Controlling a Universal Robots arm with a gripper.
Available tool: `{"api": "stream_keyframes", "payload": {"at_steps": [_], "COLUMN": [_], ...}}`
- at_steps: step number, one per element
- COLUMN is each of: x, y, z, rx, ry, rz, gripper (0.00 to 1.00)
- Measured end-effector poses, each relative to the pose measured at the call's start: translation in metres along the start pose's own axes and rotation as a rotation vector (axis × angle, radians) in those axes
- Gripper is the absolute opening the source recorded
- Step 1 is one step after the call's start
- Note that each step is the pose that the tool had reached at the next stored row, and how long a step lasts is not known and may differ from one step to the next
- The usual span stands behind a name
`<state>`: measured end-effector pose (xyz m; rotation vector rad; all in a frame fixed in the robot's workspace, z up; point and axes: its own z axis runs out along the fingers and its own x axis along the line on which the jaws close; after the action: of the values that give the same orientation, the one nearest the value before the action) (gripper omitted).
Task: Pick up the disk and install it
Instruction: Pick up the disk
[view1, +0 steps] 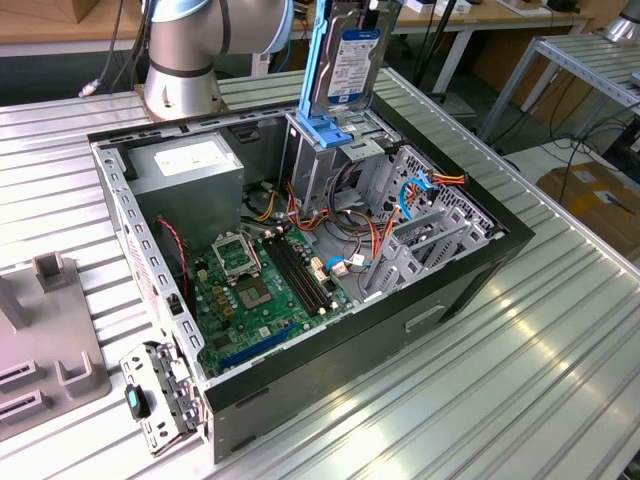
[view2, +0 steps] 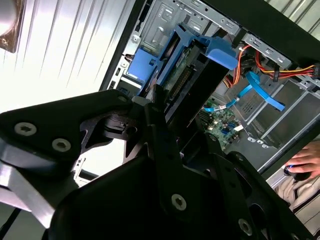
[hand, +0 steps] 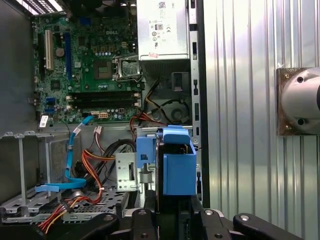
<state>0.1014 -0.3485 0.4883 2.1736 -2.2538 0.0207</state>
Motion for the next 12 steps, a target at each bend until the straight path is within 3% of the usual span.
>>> {"api": "stream_keyframes", "payload": {"at_steps": [7,12], "x": [0.0104,0.0127], "y": [-0.0011,-0.0016], "z": [0.0002,0.0002], "rx": [0.0002,0.0003], "ry": [0.0038,0.0086], "rz": [0.000,0.000], "gripper": [0.35,0.35]}}
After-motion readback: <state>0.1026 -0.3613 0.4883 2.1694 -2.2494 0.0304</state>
